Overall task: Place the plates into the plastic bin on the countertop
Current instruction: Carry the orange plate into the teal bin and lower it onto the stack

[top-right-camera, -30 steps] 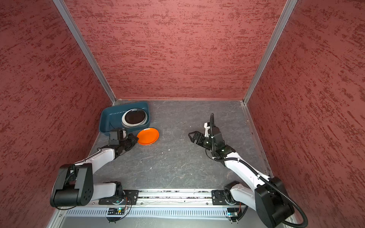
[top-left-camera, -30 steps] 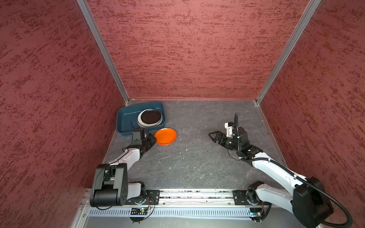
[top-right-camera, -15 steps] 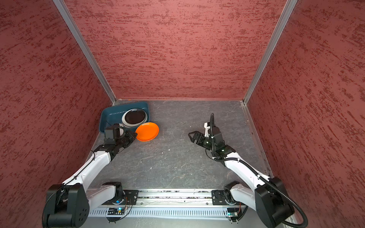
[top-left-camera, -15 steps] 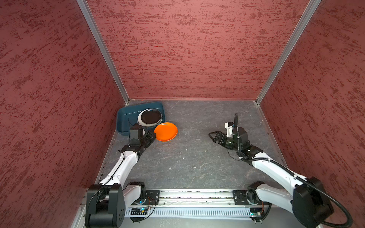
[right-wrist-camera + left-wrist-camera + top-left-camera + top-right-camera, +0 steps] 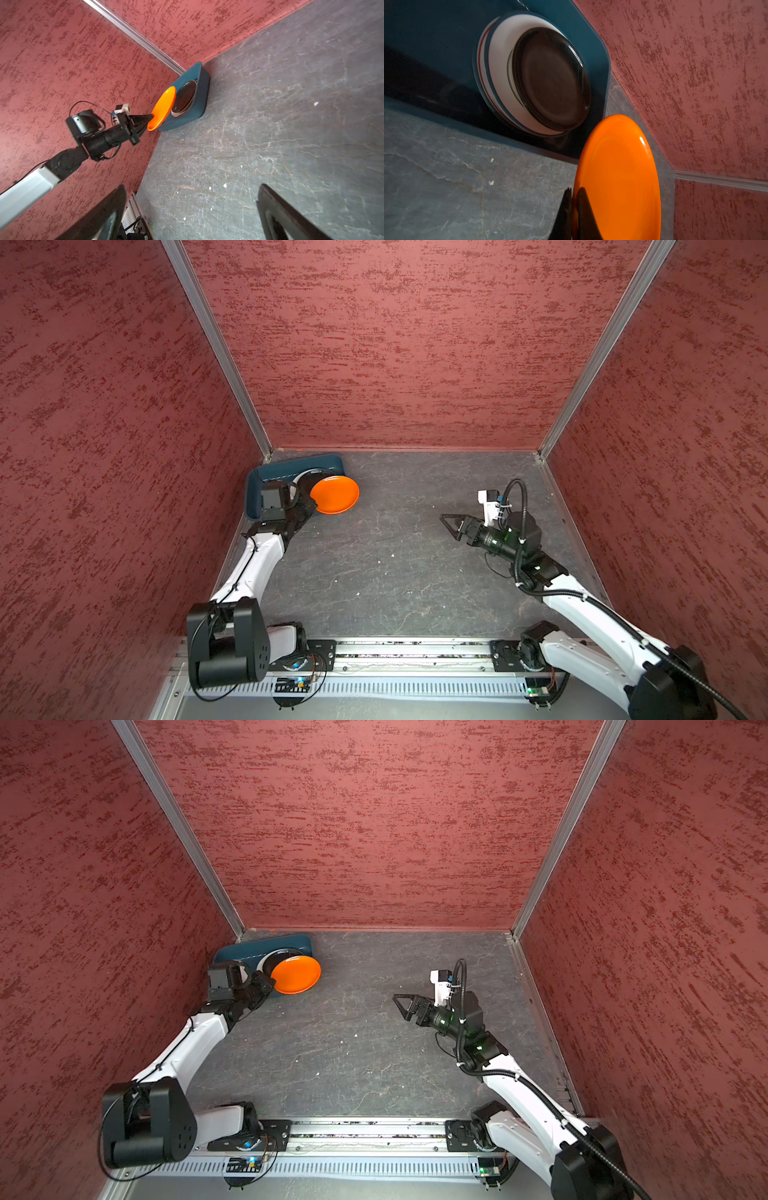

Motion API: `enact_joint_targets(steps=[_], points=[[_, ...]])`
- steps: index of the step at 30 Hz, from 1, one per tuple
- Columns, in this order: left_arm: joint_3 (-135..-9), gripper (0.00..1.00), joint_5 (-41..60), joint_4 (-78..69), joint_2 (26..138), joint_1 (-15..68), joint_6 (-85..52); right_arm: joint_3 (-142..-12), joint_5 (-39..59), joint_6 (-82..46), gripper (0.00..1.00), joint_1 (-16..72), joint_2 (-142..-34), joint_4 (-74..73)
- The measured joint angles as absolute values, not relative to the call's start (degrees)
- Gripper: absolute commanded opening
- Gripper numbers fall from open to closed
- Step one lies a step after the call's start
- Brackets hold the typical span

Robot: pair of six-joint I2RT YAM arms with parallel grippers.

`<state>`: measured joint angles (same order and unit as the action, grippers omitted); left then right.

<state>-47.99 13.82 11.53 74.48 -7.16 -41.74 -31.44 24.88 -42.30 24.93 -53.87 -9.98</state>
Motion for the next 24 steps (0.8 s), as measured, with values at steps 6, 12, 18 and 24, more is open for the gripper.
enact_joint_targets(steps=[6, 12, 18, 24], points=[[-52.2, 0.00, 12.8, 11.2, 81.7, -10.9, -41.7, -31.4, 25.4, -41.5, 0.99, 24.9, -52.8, -9.9], [-57.3, 0.00, 11.4, 10.4, 88.9, -13.8, -41.5, -30.9, 25.3, -41.5, 0.99, 24.9, -52.6, -9.6], [-60.7, 0.00, 10.2, 10.3, 94.8, -14.1, -41.1, -30.7, 25.3, -41.5, 0.99, 24.9, -52.6, -9.3], [-62.2, 0.00, 8.6, 10.2, 98.3, -13.6, -40.1, -30.7, 24.8, -41.5, 0.99, 24.9, -52.6, -7.8]])
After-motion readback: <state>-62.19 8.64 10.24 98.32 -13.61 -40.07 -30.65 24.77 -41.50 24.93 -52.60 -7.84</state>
